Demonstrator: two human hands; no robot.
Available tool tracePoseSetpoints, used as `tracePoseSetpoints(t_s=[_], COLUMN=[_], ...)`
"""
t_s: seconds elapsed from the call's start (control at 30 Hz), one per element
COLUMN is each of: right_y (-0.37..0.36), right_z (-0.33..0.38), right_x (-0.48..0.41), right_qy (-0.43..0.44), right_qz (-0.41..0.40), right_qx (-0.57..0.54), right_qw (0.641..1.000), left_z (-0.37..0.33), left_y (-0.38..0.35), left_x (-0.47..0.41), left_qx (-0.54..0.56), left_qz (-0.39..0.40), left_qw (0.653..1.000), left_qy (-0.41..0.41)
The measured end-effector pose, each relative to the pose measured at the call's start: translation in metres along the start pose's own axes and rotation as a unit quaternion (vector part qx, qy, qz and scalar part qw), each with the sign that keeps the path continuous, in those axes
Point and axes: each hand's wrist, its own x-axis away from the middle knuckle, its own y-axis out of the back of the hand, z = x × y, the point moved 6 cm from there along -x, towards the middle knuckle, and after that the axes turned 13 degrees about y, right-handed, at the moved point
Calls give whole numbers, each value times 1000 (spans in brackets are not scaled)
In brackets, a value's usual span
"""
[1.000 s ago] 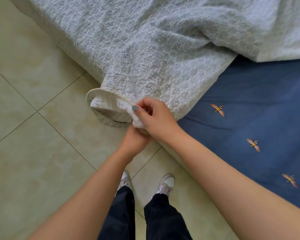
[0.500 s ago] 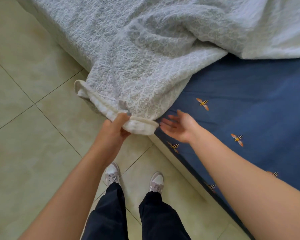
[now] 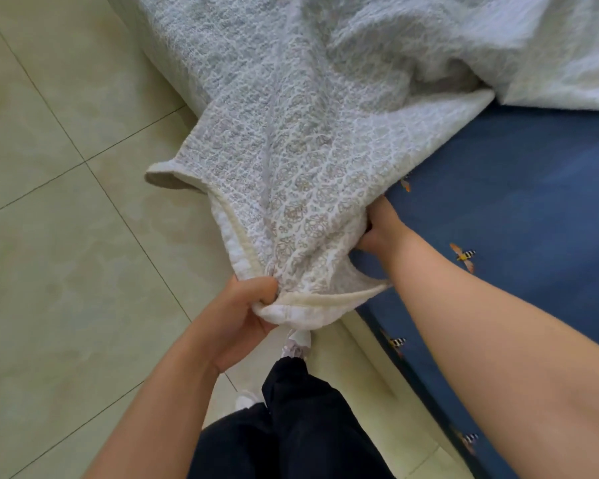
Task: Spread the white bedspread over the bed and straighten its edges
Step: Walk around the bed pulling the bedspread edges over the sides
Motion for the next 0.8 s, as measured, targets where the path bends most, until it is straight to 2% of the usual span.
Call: tracePoseSetpoints(t_s=[0.07,0.17,0.27,0.37,0.57,0.67,0.8], right_y=[23,97,148,185,259,295,354], right_z=[5,5,7,-5,-57,-71,-74], right_x=[17,22,48,87,153,174,196], right_qy=[16,86,138,164,133,138,140], right_qz=[-21,-124,-201,-212,-207,-229,-258], right_qx=[13,45,127,167,238,223,176], right_qw=[1000,988,961,949,940,937,940], left_z=[16,56,86,135,228,257,287], left_y=[0,17,30,35,20,-5,-48], left_x=[-1,2,3,8,7,5,3], left_qx=[22,4,-68,-87,8,26,18], left_qz=[5,-75,-152,-217,-377,-398,-361], left_qw=[1000,997,986,971,924,915,932], left_qy=[10,34,27,49,63,55,0])
